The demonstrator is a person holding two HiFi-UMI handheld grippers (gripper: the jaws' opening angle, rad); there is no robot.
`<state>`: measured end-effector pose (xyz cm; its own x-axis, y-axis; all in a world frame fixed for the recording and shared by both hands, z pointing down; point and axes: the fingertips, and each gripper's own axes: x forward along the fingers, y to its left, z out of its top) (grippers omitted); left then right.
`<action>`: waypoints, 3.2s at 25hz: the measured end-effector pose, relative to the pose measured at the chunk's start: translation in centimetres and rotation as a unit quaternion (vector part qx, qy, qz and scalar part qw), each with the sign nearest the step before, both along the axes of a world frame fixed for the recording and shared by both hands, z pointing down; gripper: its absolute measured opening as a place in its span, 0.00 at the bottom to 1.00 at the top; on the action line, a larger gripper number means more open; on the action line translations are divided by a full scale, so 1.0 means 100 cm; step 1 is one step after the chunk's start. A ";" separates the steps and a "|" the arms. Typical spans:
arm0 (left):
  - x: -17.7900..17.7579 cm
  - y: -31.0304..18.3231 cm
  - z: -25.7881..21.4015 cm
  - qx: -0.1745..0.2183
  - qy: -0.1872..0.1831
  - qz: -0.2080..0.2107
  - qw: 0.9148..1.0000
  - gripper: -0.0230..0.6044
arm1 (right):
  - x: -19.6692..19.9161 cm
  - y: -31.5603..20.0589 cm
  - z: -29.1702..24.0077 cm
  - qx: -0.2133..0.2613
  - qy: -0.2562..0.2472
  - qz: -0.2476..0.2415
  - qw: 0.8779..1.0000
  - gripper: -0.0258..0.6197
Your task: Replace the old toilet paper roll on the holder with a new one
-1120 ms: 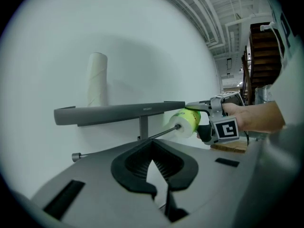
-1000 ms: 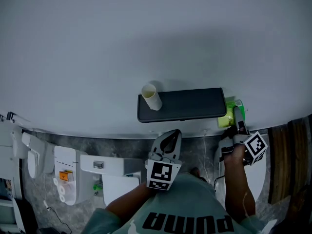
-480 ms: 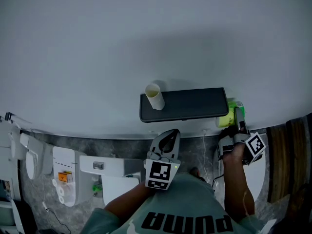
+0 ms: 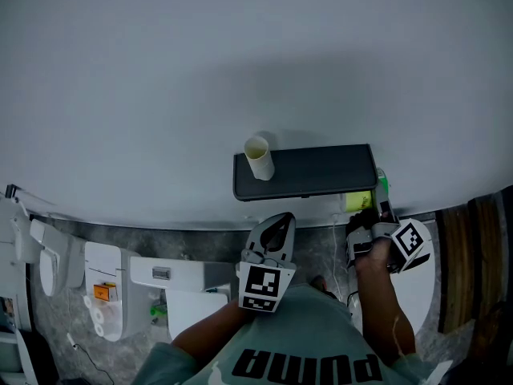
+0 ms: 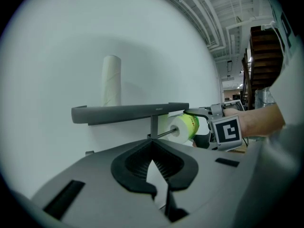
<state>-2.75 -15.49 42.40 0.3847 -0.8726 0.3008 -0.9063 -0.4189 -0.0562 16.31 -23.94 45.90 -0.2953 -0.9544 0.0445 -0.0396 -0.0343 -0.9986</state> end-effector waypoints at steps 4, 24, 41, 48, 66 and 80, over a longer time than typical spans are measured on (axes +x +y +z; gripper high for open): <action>-0.006 0.002 0.001 0.000 0.001 -0.004 1.000 0.04 | -0.014 0.002 0.002 -0.002 0.000 -0.008 1.000 0.69; -0.033 0.015 0.000 0.002 0.003 -0.019 1.000 0.04 | -0.060 0.011 0.007 -0.002 -0.003 -0.022 1.000 0.69; -0.027 0.019 0.000 0.001 0.004 0.003 1.000 0.04 | -0.067 0.015 0.017 0.031 -0.044 -0.037 0.998 0.69; -0.026 0.021 -0.001 0.005 0.014 0.012 1.000 0.04 | -0.067 0.037 0.022 0.035 -0.021 -0.050 0.998 0.69; -0.017 0.041 0.009 -0.002 0.052 0.060 0.997 0.04 | -0.077 0.117 -0.056 0.140 0.501 -0.067 0.851 0.06; -0.033 0.061 0.046 -0.032 0.102 0.094 0.990 0.04 | -0.108 0.165 -0.028 0.071 0.619 -0.080 0.778 0.06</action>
